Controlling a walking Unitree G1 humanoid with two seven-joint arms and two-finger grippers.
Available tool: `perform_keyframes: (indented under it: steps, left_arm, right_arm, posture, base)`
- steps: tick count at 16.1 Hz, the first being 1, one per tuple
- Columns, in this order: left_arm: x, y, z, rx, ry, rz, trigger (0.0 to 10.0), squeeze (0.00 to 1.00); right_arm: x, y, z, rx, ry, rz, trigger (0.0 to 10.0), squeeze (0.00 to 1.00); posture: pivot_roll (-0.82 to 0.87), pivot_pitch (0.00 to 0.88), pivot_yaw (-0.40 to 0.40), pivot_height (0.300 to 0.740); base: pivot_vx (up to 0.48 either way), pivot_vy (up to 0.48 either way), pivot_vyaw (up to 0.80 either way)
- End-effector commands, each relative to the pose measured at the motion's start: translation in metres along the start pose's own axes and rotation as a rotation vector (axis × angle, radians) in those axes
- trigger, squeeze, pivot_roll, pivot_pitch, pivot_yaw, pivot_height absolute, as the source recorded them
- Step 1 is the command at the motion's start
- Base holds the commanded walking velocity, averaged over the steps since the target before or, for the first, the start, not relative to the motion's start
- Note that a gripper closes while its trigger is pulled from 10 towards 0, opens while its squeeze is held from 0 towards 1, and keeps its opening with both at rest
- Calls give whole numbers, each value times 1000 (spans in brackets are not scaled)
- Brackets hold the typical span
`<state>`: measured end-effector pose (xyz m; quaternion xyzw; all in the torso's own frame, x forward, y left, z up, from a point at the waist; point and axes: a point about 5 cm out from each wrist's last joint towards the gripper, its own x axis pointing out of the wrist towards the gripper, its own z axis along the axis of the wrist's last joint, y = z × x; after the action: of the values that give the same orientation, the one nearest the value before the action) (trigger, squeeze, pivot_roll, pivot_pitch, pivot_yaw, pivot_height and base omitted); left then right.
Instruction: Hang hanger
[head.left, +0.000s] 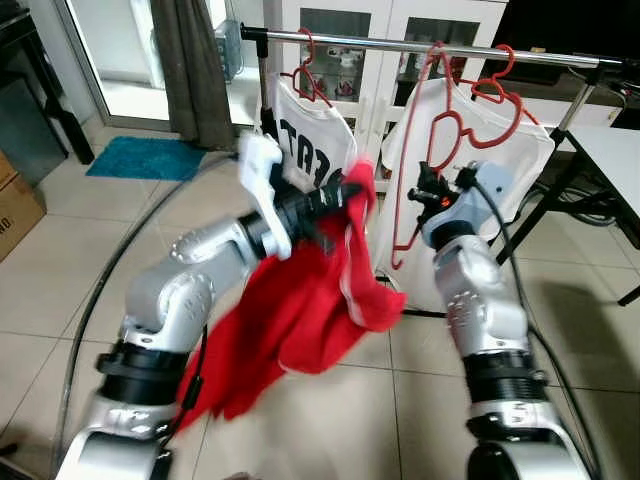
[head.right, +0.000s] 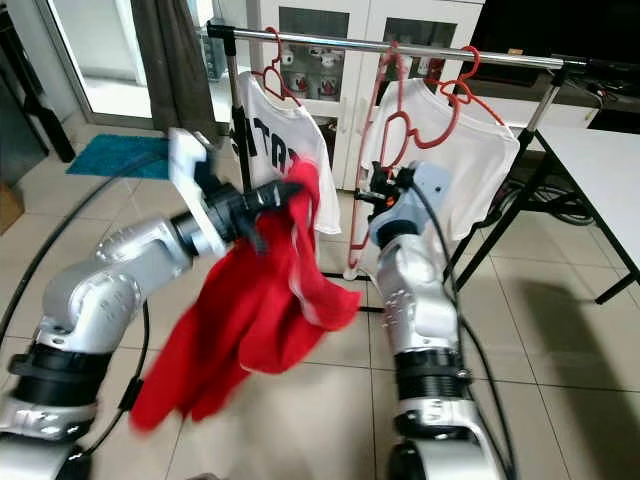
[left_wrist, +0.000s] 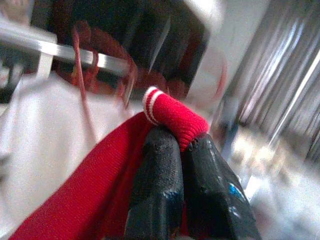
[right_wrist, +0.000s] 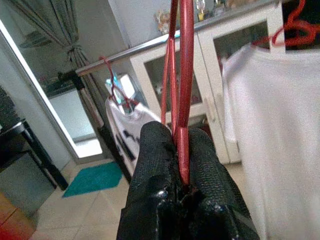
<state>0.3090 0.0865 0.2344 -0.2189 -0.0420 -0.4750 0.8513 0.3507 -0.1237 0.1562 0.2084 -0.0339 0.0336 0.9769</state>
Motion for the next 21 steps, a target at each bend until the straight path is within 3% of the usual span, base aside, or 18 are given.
perform_keyframes:
  steps: [1,2,4,6,10,14,18,21]
  left_arm:
    - [5,-24,21,-38,-79,-126,0,0]
    - [5,-24,21,-38,-79,-126,0,0]
    - [-8,-38,5,-56,60,-220,0,0]
    - [-31,-25,-15,44,230,-106,0,0]
    - [-59,-1,-16,174,331,84,0,0]
    - [-88,19,-23,273,399,306,0,0]
    - [-112,35,-51,217,330,586,0,0]
    - [-121,36,-63,228,370,641,0,0]
  right_arm:
    - [-2,-7,-11,44,15,-62,0,0]
    - [-2,-7,-11,44,15,-62,0,0]
    - [1,-15,-6,95,-33,-127,0,0]
    - [7,-27,12,106,-102,-167,0,0]
    - [2,-47,25,-35,-115,-155,0,0]
    - [-25,-65,22,-138,-43,-124,0,0]
    - [-66,-53,5,-121,55,-96,0,0]
    - [-78,-48,-8,-72,101,-95,0,0]
  posture:
    - [-125,0,-20,740]
    - [-125,0,-20,740]
    - [-125,0,-20,740]
    - [-119,0,-19,740]
    - [-118,0,-13,740]
    - [-110,0,-22,740]
    - [-138,0,-35,740]
    - [-126,0,-33,740]
  base:
    - [0,0,0]
    - [0,0,0]
    - [0,0,0]
    - [0,0,0]
    - [0,0,0]
    - [0,0,0]
    - [0,0,0]
    - [0,0,0]
